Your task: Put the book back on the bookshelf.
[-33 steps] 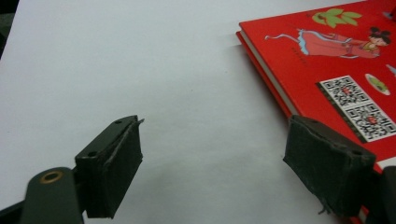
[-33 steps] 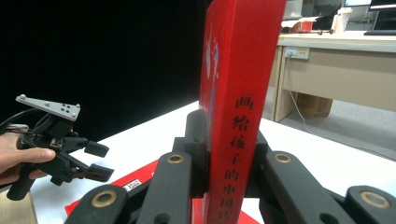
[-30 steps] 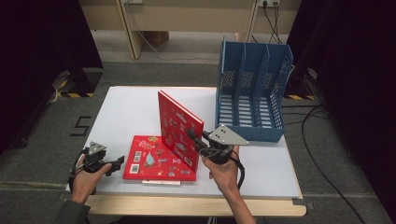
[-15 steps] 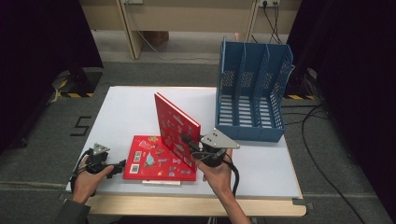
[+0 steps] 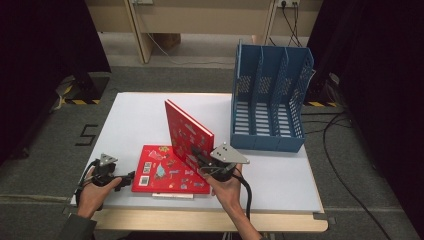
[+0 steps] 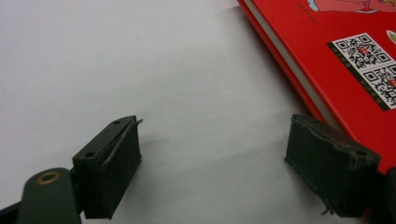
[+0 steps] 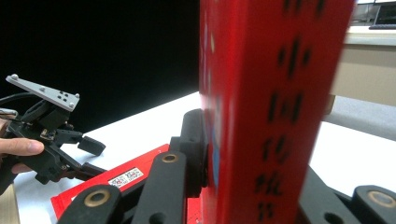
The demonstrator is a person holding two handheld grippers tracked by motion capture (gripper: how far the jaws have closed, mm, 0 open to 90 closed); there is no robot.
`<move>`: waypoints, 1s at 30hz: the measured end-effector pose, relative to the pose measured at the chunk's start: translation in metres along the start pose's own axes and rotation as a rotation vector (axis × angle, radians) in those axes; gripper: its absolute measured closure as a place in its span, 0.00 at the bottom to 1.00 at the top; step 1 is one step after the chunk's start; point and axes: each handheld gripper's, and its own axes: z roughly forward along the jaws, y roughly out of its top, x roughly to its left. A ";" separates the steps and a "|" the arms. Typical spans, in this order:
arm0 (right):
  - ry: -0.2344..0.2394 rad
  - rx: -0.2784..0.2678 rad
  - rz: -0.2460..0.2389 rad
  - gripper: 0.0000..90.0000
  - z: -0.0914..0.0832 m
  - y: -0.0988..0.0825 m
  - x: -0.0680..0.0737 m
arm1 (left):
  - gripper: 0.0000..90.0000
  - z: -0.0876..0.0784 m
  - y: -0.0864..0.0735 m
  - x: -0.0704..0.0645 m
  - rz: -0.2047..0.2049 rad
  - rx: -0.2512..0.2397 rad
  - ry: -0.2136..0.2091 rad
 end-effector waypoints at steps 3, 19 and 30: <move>-0.003 -0.014 -0.006 0.84 0.004 -0.006 0.001 | 0.18 0.000 0.000 0.000 0.000 0.000 -0.001; -0.031 -0.036 -0.012 0.83 0.017 -0.029 0.006 | 0.18 0.000 0.000 -0.001 0.004 0.000 -0.002; -0.021 -0.036 0.005 0.82 0.021 -0.033 0.004 | 0.18 0.000 0.000 -0.001 0.004 0.000 -0.001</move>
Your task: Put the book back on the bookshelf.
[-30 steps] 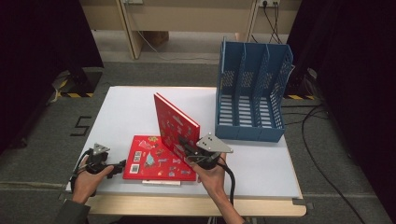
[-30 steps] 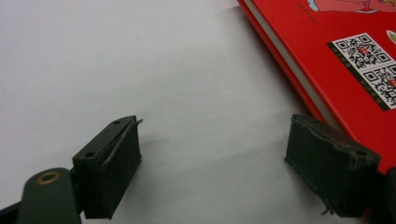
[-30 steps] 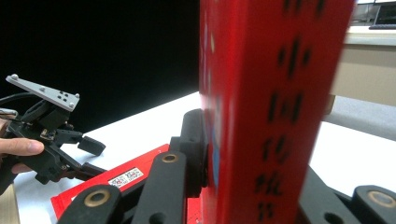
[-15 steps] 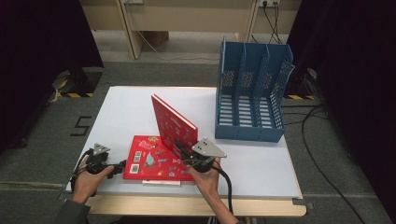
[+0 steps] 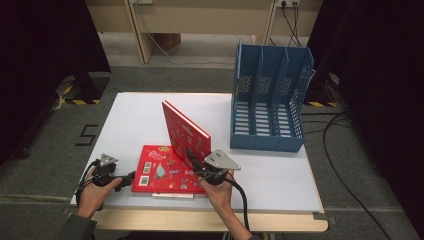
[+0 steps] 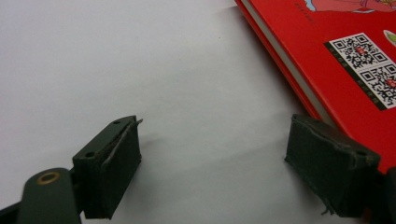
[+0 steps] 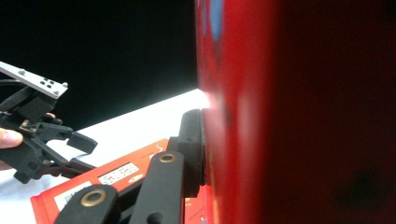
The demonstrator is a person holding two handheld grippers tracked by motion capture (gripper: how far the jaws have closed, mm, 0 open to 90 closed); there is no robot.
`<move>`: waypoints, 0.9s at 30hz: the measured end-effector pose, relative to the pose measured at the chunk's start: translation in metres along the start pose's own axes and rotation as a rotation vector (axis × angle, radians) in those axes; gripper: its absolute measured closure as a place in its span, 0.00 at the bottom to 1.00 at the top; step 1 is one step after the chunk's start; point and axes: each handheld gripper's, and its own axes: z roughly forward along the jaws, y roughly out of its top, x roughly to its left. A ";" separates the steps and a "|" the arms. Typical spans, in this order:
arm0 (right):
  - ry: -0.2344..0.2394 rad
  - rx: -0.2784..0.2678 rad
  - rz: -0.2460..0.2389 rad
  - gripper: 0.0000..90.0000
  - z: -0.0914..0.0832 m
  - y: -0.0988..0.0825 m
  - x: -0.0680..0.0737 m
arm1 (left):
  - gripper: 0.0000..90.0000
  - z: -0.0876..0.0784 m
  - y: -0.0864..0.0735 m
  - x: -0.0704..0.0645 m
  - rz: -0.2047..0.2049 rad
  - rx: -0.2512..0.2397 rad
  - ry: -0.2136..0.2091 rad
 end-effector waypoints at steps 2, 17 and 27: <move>0.004 -0.002 0.003 0.80 0.001 -0.001 -0.001 | 0.18 0.000 0.000 0.000 -0.001 0.000 0.000; 0.007 0.019 -0.046 0.87 0.006 -0.002 0.000 | 0.18 0.000 0.000 0.000 0.000 -0.001 -0.002; 0.016 -0.016 -0.045 0.81 0.005 0.006 -0.002 | 0.18 0.000 0.000 0.000 0.000 -0.002 -0.002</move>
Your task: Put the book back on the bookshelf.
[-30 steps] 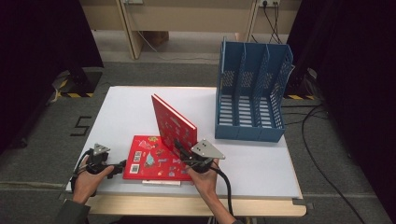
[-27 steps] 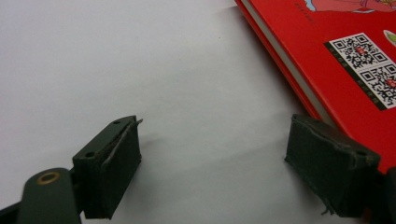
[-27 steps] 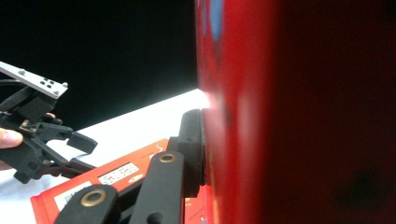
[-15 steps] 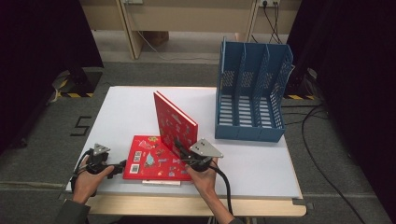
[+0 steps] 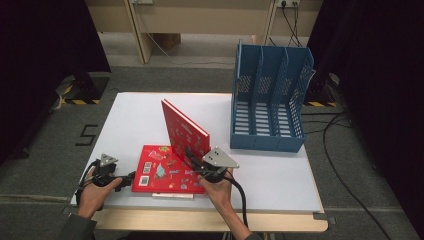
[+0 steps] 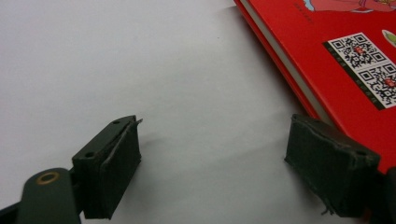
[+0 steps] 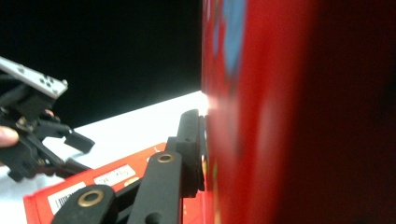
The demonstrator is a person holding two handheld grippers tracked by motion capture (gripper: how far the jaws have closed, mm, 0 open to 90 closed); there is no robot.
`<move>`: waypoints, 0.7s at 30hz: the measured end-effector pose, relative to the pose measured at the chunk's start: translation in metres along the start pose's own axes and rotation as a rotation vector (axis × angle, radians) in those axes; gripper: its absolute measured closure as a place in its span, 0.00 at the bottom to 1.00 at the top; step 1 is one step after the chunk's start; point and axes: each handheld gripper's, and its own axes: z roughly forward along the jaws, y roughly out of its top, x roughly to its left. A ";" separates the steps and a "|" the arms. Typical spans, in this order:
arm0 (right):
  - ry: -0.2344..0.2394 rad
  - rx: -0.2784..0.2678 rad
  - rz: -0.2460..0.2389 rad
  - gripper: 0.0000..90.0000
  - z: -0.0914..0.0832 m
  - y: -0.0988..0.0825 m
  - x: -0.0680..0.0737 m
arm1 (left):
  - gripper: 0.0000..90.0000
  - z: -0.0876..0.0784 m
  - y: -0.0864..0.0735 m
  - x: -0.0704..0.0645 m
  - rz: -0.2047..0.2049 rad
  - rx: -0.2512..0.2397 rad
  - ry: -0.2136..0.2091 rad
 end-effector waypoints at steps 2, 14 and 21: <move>0.003 -0.002 0.009 0.78 0.001 0.002 -0.001 | 0.18 0.000 0.000 0.000 0.000 -0.001 0.000; 0.011 0.025 -0.012 0.88 0.002 0.005 0.001 | 0.18 0.000 0.000 0.000 0.000 -0.001 -0.001; 0.021 0.036 0.016 0.88 -0.001 0.010 -0.005 | 0.18 0.000 0.000 0.000 0.001 0.001 -0.003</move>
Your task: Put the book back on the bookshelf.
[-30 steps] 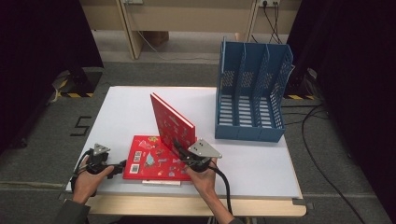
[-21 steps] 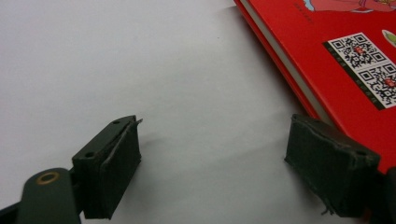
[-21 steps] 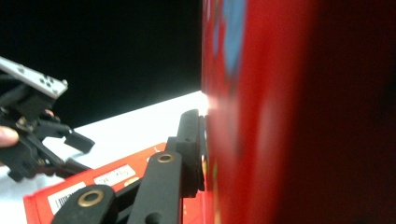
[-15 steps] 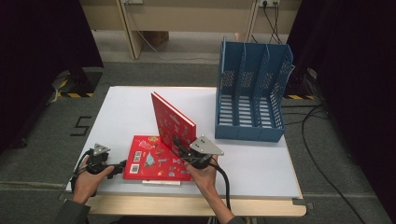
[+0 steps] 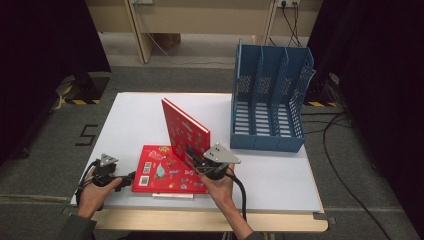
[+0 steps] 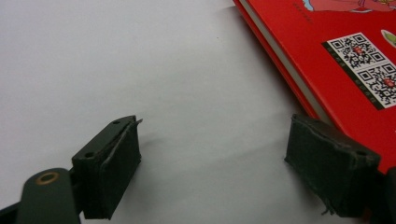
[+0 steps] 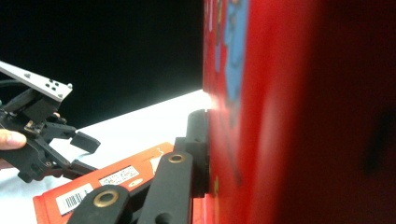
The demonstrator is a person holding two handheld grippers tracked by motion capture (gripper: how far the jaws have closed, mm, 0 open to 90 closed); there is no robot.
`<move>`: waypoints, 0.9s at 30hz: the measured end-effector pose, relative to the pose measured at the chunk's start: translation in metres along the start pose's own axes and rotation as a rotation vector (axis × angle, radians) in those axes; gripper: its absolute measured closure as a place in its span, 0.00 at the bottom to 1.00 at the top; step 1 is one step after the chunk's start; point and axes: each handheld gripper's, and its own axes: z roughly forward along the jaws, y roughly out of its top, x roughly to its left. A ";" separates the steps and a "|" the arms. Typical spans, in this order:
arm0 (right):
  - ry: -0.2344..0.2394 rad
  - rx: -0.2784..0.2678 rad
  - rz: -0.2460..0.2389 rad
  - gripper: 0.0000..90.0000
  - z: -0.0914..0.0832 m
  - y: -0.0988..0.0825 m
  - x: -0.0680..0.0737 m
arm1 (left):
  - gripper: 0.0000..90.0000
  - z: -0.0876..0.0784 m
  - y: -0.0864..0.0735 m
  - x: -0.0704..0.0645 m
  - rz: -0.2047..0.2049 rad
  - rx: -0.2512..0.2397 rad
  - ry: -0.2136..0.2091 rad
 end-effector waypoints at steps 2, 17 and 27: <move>-0.004 -0.003 0.002 0.88 -0.001 0.001 -0.001 | 0.18 0.000 0.000 0.000 0.000 0.000 0.000; -0.060 -0.068 0.009 0.89 -0.032 0.031 -0.018 | 0.18 0.000 0.000 0.000 0.003 -0.002 -0.004; -0.128 -0.128 0.026 0.89 -0.070 0.055 -0.036 | 0.18 -0.003 0.001 0.001 0.001 -0.025 0.013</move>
